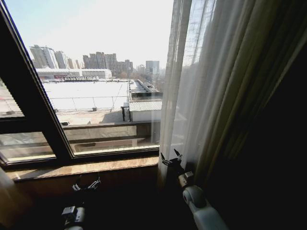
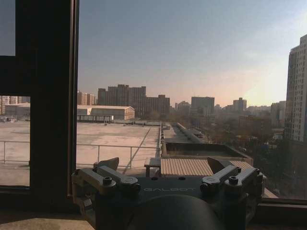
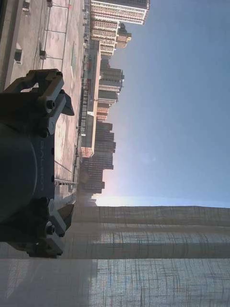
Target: Open the curtains by pulling them apart, changing their state from closed to fully open.
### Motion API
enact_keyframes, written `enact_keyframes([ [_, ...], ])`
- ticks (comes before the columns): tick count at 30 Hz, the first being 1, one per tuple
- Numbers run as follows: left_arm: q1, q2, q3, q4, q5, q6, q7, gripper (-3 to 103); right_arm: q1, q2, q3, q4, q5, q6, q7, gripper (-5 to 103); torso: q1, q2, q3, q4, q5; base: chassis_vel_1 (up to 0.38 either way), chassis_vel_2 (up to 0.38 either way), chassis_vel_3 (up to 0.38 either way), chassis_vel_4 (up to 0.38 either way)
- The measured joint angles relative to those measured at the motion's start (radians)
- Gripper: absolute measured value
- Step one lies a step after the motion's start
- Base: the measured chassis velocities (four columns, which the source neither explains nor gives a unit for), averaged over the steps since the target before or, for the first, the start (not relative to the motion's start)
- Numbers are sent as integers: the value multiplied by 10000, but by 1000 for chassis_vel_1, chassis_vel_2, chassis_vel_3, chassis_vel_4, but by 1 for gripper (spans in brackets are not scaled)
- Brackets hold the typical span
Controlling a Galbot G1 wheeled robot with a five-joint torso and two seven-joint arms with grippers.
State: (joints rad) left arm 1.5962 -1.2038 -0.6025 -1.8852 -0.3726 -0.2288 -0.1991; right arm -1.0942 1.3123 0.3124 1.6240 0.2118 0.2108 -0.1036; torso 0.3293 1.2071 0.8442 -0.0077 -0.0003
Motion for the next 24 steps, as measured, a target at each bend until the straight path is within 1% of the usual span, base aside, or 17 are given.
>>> enact_keyframes([
  [5,0,2,-2,0,0,0,-3,100,120,96,25,-216,-201,-12,-80,100,0,0,0,-1,-5,99,68,-56,-107],
  [9,0,0,4,0,0,0,0,100,218,167,-11,-331,-156,-12,24,100,1,0,0,-4,7,-49,-20,39,15],
  [14,0,-2,5,0,0,0,4,100,340,196,-24,-456,-186,-17,89,100,0,0,0,-5,3,-178,-23,162,29],
  [18,1,-2,5,0,0,0,4,100,407,217,-23,-626,-274,226,134,100,0,0,0,-4,-2,-237,2,231,-2],
  [19,0,-2,4,0,0,0,4,100,448,254,-29,-741,-487,486,243,100,0,0,0,-4,-5,-270,37,286,-24],
  [21,0,-1,4,0,0,0,4,100,467,276,-27,-790,-669,562,321,100,1,0,0,-4,-5,-252,37,286,-23],
  [24,-1,-2,5,0,0,0,8,100,588,343,-26,-968,-1022,695,767,100,13,-5,5,-7,7,-166,19,193,-13],
])
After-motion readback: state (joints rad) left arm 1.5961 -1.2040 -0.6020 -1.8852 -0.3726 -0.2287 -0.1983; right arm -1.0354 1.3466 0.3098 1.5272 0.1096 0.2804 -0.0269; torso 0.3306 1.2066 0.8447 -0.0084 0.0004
